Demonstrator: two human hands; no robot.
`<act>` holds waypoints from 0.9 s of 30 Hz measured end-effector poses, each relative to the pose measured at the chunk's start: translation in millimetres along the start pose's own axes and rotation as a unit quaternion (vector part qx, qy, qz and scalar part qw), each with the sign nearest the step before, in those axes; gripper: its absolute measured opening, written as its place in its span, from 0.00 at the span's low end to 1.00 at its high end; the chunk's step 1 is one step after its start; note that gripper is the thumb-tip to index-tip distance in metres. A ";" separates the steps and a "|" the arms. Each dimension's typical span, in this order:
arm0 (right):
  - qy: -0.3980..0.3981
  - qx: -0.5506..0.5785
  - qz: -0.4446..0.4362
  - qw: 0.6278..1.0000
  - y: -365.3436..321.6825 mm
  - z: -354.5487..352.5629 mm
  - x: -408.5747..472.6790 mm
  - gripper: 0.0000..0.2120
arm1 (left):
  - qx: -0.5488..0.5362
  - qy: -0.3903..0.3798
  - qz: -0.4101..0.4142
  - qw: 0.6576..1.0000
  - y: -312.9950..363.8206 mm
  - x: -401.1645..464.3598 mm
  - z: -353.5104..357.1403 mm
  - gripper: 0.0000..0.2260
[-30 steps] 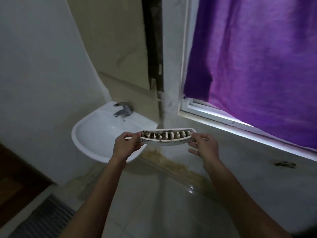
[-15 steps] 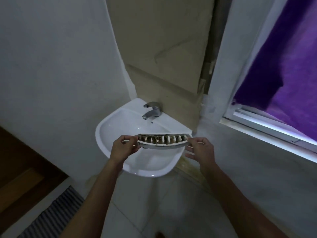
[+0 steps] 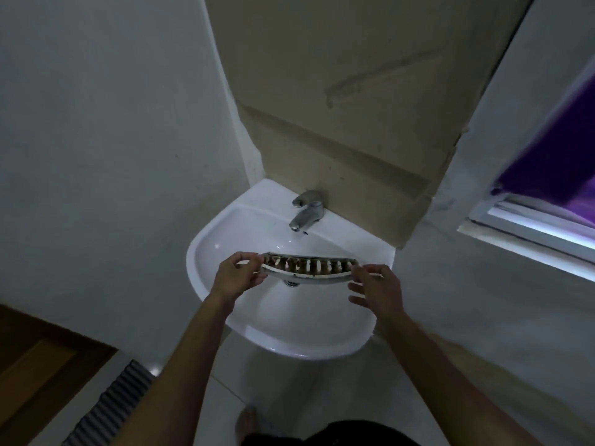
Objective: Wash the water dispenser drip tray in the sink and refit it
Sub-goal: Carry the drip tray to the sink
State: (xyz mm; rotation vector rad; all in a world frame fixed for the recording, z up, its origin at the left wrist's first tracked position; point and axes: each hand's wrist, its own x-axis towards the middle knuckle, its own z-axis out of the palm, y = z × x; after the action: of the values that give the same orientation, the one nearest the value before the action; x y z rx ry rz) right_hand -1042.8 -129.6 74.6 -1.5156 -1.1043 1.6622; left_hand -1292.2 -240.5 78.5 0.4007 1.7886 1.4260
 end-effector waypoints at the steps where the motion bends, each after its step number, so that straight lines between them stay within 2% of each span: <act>1: 0.007 -0.002 0.003 1.000 2.2 5.5 1.4 0.13 | 0.003 -0.011 -0.004 1.000 -1.3 8.1 -3.2 0.08; 8: 0.084 0.026 0.016 0.996 23.2 55.6 5.9 0.12 | 0.033 -0.105 -0.034 0.993 -7.4 75.7 -30.7 0.11; 15: 0.163 0.039 0.045 0.985 50.1 103.3 1.4 0.09 | 0.061 -0.175 -0.081 0.979 -8.3 129.7 -50.4 0.09; 22: 0.206 0.047 0.073 0.975 60.3 118.5 4.0 0.14 | 0.092 -0.211 -0.117 0.966 -20.9 161.1 -48.6 0.10; 27: 0.207 0.034 0.087 0.974 63.0 119.4 14.2 0.15 | 0.114 -0.217 -0.133 0.960 -24.8 175.9 -42.0 0.10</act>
State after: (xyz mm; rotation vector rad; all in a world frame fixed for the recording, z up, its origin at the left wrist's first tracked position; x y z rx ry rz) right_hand -1157.0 -165.9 10.9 -1.8486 -0.7007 1.3856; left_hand -1429.0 -158.2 -10.0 0.5254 1.5746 0.8676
